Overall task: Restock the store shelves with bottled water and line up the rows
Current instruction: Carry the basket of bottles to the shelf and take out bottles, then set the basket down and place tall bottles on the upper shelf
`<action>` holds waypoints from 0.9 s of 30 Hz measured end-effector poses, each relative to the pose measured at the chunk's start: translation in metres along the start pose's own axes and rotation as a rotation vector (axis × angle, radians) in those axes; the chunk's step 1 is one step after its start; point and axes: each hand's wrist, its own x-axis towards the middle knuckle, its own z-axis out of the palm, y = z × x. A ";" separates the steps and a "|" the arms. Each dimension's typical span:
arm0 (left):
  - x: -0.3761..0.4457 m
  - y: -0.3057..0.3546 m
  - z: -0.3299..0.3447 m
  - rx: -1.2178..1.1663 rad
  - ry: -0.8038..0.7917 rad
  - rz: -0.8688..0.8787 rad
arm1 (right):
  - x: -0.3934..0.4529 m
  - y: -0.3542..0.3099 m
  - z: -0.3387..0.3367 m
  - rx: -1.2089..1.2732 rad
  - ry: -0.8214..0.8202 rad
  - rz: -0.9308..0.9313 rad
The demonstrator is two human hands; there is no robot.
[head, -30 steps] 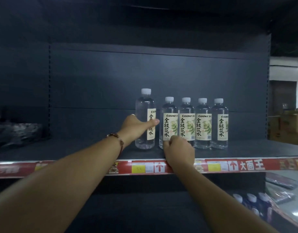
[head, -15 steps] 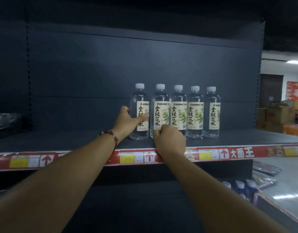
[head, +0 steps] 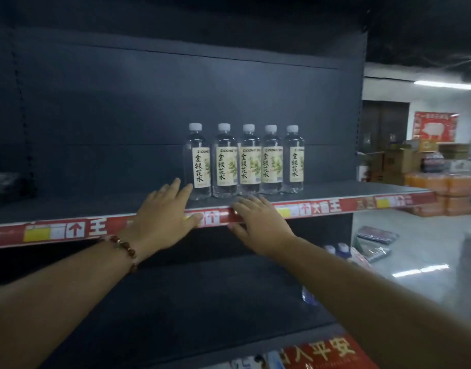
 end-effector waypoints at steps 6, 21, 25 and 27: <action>-0.068 0.108 0.035 -0.072 -0.071 0.261 | -0.146 0.034 -0.014 -0.031 -0.255 0.213; -0.323 0.571 0.116 -0.410 -0.516 1.088 | -0.733 0.088 -0.101 -0.136 -0.616 1.304; -0.407 0.655 0.123 -0.363 -0.540 1.290 | -0.848 0.064 -0.098 -0.084 -0.700 1.598; -0.443 0.683 0.133 -0.332 -0.593 1.353 | -0.888 0.051 -0.089 -0.036 -0.732 1.707</action>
